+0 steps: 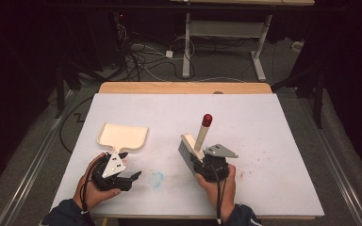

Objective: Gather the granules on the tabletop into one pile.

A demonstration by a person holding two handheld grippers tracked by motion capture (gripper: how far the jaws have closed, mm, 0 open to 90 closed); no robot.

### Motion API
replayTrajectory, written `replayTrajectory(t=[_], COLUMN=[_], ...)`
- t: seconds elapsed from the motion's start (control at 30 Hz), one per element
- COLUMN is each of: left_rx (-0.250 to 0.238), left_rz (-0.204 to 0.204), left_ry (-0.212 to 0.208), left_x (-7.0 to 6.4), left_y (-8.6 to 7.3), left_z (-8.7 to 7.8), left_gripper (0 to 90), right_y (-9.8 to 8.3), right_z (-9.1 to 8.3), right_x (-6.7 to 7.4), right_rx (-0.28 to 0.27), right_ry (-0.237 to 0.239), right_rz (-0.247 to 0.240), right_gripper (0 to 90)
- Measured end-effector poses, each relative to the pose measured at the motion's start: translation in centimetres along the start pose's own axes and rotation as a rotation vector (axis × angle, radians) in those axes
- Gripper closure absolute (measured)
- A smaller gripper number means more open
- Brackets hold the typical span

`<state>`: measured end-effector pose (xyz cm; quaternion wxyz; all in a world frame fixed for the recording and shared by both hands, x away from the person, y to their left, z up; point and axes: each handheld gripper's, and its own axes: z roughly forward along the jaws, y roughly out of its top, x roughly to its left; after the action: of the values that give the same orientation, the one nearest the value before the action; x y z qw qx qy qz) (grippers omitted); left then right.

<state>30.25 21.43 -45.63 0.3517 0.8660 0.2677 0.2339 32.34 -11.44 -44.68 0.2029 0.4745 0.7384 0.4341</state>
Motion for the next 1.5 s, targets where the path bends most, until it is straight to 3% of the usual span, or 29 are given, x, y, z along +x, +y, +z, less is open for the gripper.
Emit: replayTrajectory(t=[0.1, 0.27, 0.37, 0.43, 0.57, 0.7, 0.83, 0.9, 1.13, 1.33, 1.4, 1.5], left_rx=[0.008, 0.01, 0.014, 0.017, 0.021, 0.024, 0.036, 0.041, 0.045, 0.046, 0.048, 0.047], left_rz=[0.004, 0.009, 0.007, 0.007, 0.003, 0.001, 0.004, 0.008, 0.008, 0.008, 0.01, 0.013], left_ry=[-0.004, -0.001, 0.001, 0.004, 0.011, 0.018, 0.019, 0.017, 0.017, 0.013, 0.013, 0.01], left_x=[-0.1, -0.1, -0.1, 0.0, 0.1, 0.1, 0.0, -0.1, 0.0, 0.0, 0.0, -0.1], left_y=[0.0, 0.1, 0.0, 0.0, -0.1, -0.1, 0.0, -0.1, -0.1, -0.2, -0.2, -0.2], left_z=[0.2, 0.2, 0.2, 0.2, 0.2, 0.2, 0.4, 0.5, 0.5, 0.6, 0.6, 0.6], left_gripper=[20.7, 20.7, 20.7, 20.7, 20.7, 20.7, 20.7, 20.7, 20.7, 20.7, 20.7, 20.7], right_y=[0.0, 0.7, 1.7, 2.2, 1.6, -0.1, -1.5, -1.6, -0.2, 1.0, 1.3, 1.7], right_z=[-0.9, -2.7, -4.4, -5.4, -6.3, -5.5, -4.0, -3.5, -1.0, 0.3, 0.4, 0.6], right_x=[-0.7, -2.1, -2.7, -3.0, -3.5, -3.7, -4.7, -5.4, -7.6, -7.9, -7.9, -8.2], right_rx=[-0.017, -0.052, -0.086, -0.082, -0.059, 0.014, 0.058, 0.045, 0.054, 0.027, 0.012, -0.006], right_ry=[0.012, 0.128, 0.201, 0.279, 0.443, 0.54, 0.658, 0.679, 0.685, 0.693, 0.668, 0.681], right_rz=[-0.023, -0.06, -0.167, -0.261, -0.397, -0.481, -0.528, -0.535, -0.535, -0.551, -0.563, -0.541], right_gripper=[67.3, 67.2, 67.2, 67.2, 67.2, 67.1, 67.1, 67.1, 66.6, 67.0, 67.3, 67.2])
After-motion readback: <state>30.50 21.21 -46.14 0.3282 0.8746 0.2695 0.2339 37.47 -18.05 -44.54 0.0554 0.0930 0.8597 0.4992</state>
